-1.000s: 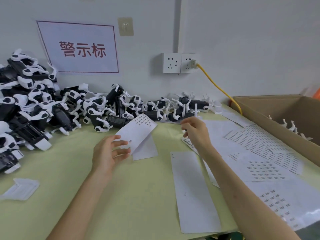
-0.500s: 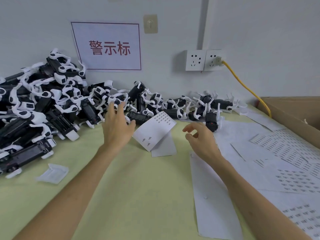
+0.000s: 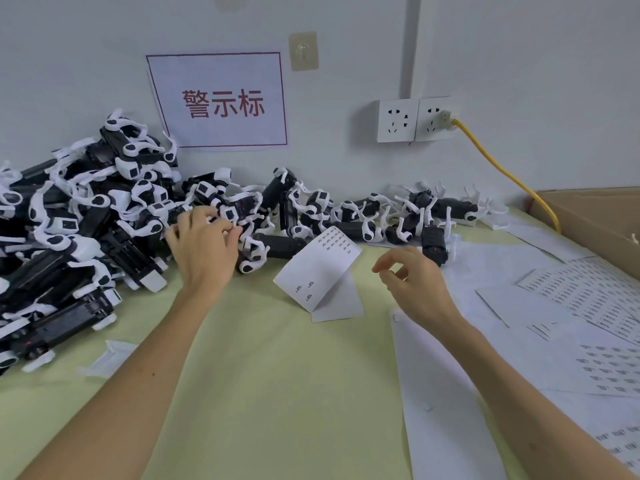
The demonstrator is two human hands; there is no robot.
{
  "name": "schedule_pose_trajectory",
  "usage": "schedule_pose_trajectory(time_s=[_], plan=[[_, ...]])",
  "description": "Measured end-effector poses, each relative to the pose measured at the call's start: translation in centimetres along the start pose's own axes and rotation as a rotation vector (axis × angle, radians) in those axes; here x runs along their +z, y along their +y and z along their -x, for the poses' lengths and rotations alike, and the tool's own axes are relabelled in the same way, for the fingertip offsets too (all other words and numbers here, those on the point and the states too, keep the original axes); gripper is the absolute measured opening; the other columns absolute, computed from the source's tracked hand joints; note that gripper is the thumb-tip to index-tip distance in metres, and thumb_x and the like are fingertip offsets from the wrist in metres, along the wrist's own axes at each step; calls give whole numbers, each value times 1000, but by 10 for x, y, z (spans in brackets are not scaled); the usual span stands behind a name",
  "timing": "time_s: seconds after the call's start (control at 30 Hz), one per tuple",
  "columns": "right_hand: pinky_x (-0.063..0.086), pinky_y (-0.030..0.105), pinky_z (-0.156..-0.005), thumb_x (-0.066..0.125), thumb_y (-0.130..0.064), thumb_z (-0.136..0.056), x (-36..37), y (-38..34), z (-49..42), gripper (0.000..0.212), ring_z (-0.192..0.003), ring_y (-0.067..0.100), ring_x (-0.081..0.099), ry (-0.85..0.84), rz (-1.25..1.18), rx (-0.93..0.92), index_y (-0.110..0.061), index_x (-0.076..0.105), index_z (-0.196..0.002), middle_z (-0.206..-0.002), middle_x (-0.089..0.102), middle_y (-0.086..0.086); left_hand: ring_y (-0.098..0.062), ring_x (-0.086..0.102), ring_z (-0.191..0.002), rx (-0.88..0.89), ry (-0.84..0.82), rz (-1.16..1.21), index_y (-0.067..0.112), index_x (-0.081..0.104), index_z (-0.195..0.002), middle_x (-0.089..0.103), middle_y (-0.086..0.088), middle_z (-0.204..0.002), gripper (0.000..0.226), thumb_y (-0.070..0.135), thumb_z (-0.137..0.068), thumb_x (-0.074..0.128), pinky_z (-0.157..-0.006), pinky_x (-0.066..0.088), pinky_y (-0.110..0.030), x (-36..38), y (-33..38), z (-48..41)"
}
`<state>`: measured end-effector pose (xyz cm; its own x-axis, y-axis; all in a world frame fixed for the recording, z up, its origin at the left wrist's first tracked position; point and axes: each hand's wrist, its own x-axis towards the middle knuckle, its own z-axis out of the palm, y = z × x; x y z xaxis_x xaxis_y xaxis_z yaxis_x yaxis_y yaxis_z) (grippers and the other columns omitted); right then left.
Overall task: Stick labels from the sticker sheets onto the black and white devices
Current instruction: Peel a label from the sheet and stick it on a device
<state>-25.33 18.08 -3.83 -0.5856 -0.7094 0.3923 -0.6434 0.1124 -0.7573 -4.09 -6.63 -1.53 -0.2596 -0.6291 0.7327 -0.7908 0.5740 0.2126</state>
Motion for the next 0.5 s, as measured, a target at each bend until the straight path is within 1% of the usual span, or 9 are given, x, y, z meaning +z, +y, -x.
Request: schedule_pose_trajectory(time_s=[0.03, 0.13, 0.17, 0.23, 0.3, 0.37, 0.4, 0.43, 0.5], plan=[[43, 12, -60, 60, -7, -93, 0, -2, 1, 21, -70, 10, 60, 1, -5, -9, -24, 69, -84, -101, 61, -14, -33, 54, -110, -62, 53, 36, 14, 78, -92, 68, -9, -115, 26, 34, -99, 63, -101, 31, -50, -1, 0, 2], [43, 14, -60, 60, -7, -92, 2, -6, 2, 21, -69, 7, 60, -18, 21, -35, -24, 69, -83, -99, 63, -12, -29, 57, -73, -258, 124, 151, 13, 69, -80, 72, -8, -77, 38, 36, -103, 49, -97, 35, -48, -5, 2, 7], [43, 15, -62, 60, -7, -92, 3, -6, 2, 22, -69, 5, 60, -29, 35, -46, -24, 69, -83, -99, 63, -11, -31, 58, -70, -306, 112, 194, 12, 66, -81, 73, -8, -75, 40, 37, -104, 46, -91, 38, -45, -6, 2, 7], [42, 13, -64, 60, -8, -92, 4, -8, 4, 22, -72, 2, 59, -51, 49, -74, -26, 69, -84, -98, 64, -10, -36, 62, -76, -370, 102, 258, 11, 61, -85, 75, -9, -81, 42, 42, -105, 41, -77, 41, -42, -9, 4, 8], [42, 11, -64, 60, -8, -92, 7, -9, 5, 25, -75, 2, 59, -61, 38, -104, -30, 67, -82, -97, 65, -10, -36, 62, -76, -374, 157, 318, 11, 57, -84, 74, -8, -79, 46, 48, -104, 38, -70, 42, -40, -16, 10, 9], [42, 10, -64, 60, -7, -91, 8, -11, 6, 31, -74, 3, 59, -64, 41, -124, -35, 64, -79, -94, 66, -12, -33, 60, -72, -365, 238, 360, 13, 52, -82, 71, -4, -76, 47, 52, -102, 36, -77, 44, -40, -25, 17, 7], [42, 11, -64, 60, -8, -90, 9, -11, 7, 32, -74, 2, 59, -63, 47, -132, -37, 64, -78, -93, 66, -13, -30, 58, -72, -410, 267, 384, 15, 50, -81, 70, -2, -76, 45, 53, -101, 35, -81, 42, -37, -29, 21, 4], [42, 11, -63, 60, -7, -90, 10, -11, 7, 32, -74, 2, 59, -65, 52, -138, -37, 63, -78, -91, 66, -13, -27, 57, -73, -490, 299, 415, 18, 49, -83, 69, 1, -76, 40, 52, -101, 37, -82, 37, -33, -32, 22, 0], [42, 10, -64, 60, -7, -89, 11, -11, 7, 31, -74, 1, 59, -77, 56, -143, -36, 64, -80, -90, 67, -13, -19, 60, -73, -825, 360, 656, 21, 51, -89, 71, 5, -78, 27, 42, -104, 41, -80, 39, -29, -32, 13, -8]])
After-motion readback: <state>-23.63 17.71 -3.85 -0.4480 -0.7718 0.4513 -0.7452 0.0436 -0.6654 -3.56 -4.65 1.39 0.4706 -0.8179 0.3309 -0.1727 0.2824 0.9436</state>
